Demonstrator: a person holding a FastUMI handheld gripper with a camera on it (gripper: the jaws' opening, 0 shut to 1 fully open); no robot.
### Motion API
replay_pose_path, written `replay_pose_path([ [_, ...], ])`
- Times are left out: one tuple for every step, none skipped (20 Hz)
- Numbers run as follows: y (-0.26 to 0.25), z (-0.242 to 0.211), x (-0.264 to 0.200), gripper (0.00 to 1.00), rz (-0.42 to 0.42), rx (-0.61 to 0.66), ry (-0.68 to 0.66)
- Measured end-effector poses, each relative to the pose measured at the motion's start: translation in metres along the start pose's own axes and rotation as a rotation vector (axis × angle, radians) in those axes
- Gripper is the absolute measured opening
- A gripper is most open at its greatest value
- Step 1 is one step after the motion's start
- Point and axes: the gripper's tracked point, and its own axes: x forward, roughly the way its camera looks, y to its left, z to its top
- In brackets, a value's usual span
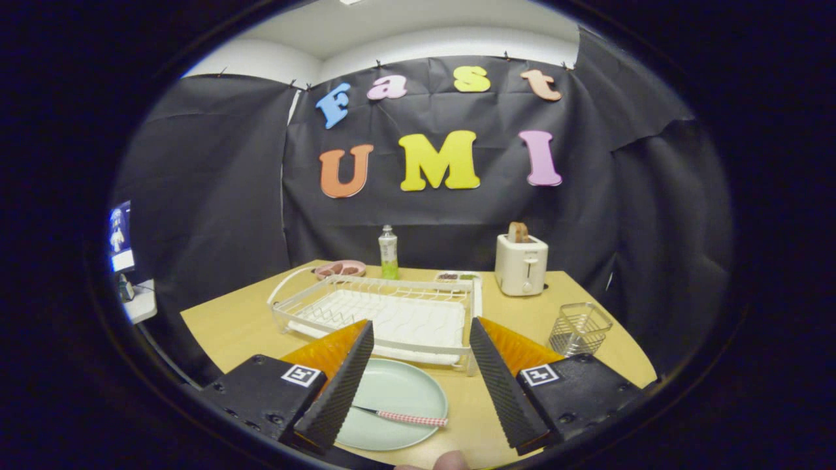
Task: Take the plate from the dish rack, then take the spoon from the basket and place it into the plate.
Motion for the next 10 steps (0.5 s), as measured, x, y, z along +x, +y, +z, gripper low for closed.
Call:
replay_pose_path([
  [-0.001, -0.002, -0.005, 0.96, -0.015, -0.001, -0.005],
  [-0.003, -0.004, -0.011, 0.96, -0.029, -0.006, -0.004],
  [-0.006, -0.003, -0.015, 0.96, -0.048, -0.006, -0.010],
  [-0.009, 0.000, -0.019, 0.96, -0.067, -0.005, -0.022],
  [-0.010, 0.003, -0.023, 0.96, -0.084, -0.006, -0.036],
  [-0.011, 0.007, -0.027, 0.96, -0.099, -0.006, -0.050],
  [-0.010, 0.008, -0.031, 0.96, -0.113, -0.009, -0.062],
  [-0.008, 0.009, -0.034, 0.96, -0.126, -0.011, -0.076],
  [-0.007, 0.010, -0.038, 0.96, -0.140, -0.011, -0.090],
  [-0.005, 0.012, -0.041, 0.96, -0.151, -0.011, -0.098],
])
